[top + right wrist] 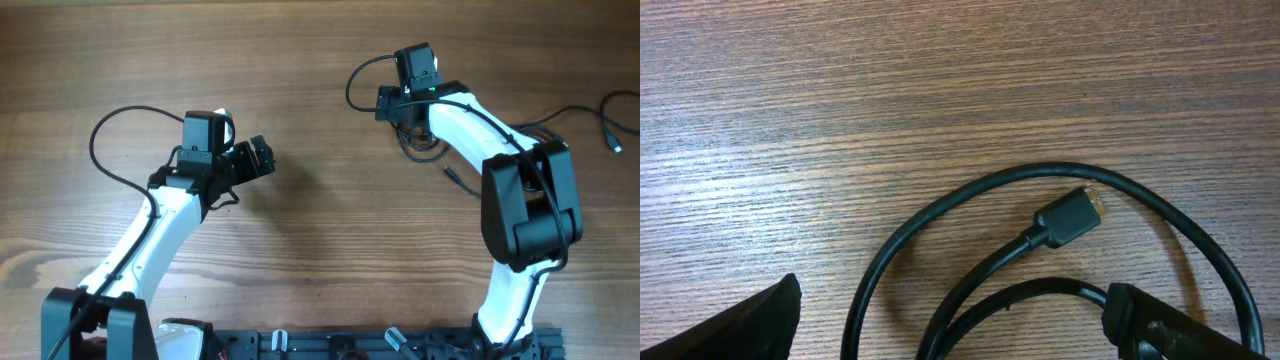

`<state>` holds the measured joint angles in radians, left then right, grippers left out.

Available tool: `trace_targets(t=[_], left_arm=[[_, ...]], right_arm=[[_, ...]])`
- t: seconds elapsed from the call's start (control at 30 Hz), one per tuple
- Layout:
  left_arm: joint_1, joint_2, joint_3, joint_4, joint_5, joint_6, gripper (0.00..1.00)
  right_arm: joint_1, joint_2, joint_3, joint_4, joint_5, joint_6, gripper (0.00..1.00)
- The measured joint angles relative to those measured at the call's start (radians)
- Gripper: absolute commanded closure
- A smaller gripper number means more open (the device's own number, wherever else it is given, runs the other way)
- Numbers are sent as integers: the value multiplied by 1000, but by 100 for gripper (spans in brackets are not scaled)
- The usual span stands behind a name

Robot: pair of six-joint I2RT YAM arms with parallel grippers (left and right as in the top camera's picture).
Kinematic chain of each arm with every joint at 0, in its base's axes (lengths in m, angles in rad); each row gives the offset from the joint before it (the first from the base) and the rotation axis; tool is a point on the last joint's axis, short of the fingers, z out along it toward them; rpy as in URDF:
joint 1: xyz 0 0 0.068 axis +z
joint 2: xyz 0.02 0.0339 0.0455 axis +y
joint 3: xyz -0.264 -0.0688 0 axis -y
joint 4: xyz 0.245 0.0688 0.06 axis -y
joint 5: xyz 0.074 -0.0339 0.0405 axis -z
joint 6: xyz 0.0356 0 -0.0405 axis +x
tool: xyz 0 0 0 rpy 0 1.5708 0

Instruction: Untangle cables

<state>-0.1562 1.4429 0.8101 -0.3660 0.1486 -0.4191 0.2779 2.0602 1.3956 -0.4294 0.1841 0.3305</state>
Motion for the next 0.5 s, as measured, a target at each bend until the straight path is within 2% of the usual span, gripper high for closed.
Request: trace_targets(t=[0.5], left_arm=[[0,0,0,0,0,3,0]], right_arm=[[0,0,0,0,0,-4,0]])
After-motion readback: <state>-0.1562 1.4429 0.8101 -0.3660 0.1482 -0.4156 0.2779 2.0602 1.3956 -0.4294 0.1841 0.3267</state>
